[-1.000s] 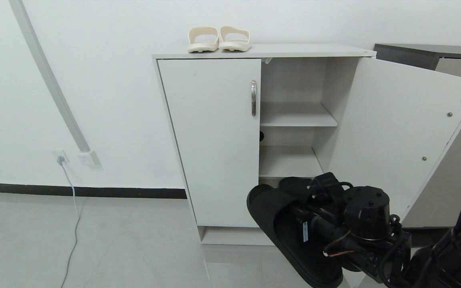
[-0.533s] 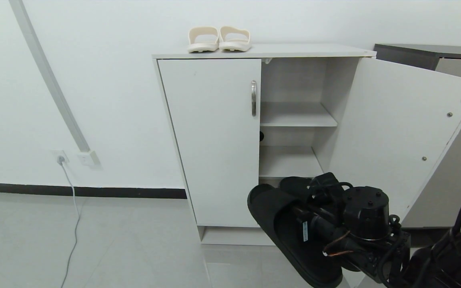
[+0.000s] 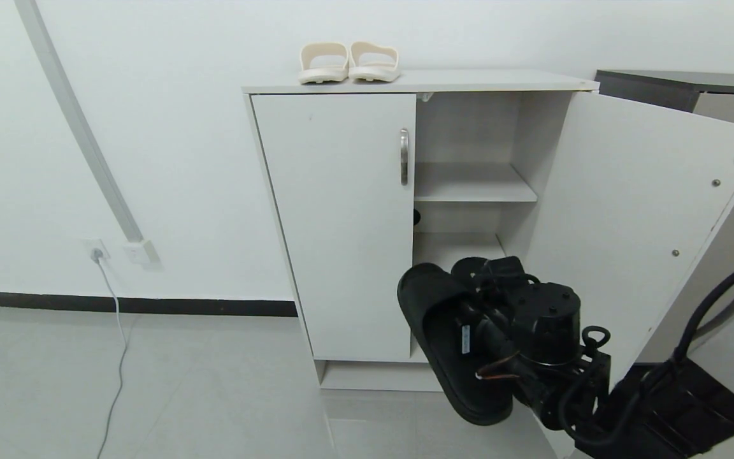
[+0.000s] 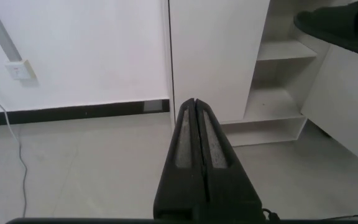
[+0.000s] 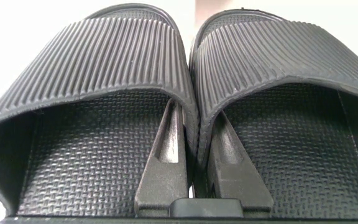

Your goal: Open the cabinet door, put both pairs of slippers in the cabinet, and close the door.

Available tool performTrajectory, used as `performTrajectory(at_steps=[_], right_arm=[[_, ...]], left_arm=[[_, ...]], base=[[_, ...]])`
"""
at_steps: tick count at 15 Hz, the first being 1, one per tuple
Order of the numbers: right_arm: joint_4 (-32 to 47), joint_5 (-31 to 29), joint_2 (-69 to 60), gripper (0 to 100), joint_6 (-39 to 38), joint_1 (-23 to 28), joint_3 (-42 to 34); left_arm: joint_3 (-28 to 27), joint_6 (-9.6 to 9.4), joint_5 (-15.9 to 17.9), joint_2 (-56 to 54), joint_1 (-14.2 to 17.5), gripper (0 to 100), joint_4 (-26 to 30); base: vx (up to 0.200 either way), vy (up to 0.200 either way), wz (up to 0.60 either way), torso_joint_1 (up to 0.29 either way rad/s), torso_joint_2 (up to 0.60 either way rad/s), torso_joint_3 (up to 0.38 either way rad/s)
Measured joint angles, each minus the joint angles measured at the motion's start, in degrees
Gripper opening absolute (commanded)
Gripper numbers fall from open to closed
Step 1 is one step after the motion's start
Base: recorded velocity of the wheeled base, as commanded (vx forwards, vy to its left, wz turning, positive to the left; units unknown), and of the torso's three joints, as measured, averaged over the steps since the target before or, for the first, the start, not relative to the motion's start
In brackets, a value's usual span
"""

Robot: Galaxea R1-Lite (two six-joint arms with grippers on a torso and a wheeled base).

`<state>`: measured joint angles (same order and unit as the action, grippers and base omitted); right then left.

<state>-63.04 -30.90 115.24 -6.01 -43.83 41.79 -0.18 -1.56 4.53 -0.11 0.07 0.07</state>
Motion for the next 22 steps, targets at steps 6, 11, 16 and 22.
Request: performTrajectory(at_steps=[6, 11, 16, 22], right_arm=[[4.6, -9.5, 5.8, 0, -2.5, -0.4, 10.1], [4.5, -10.6, 6.4, 0, -2.5, -0.5, 10.3], [4.5, -10.5, 6.6, 0, -2.5, -0.4, 9.8], [4.5, -10.5, 6.9, 0, -2.5, -0.1, 9.2]], left_arm=[[0.0, 0.23, -0.1, 0.0, 0.0, 0, 0.1], [0.0, 0.23, -0.1, 0.0, 0.0, 0, 0.1], [0.0, 0.33, 0.0, 0.0, 0.0, 0, 0.1], [0.0, 0.83, 0.0, 0.1, 0.0, 0, 0.0]], base=[[0.0, 0.0, 0.0, 0.0, 0.0, 0.0], [0.0, -0.2, 0.0, 0.0, 0.0, 0.004], [0.0, -0.08, 0.0, 0.002, 0.0, 0.001], [0.0, 0.0, 0.0, 0.0, 0.0, 0.0]])
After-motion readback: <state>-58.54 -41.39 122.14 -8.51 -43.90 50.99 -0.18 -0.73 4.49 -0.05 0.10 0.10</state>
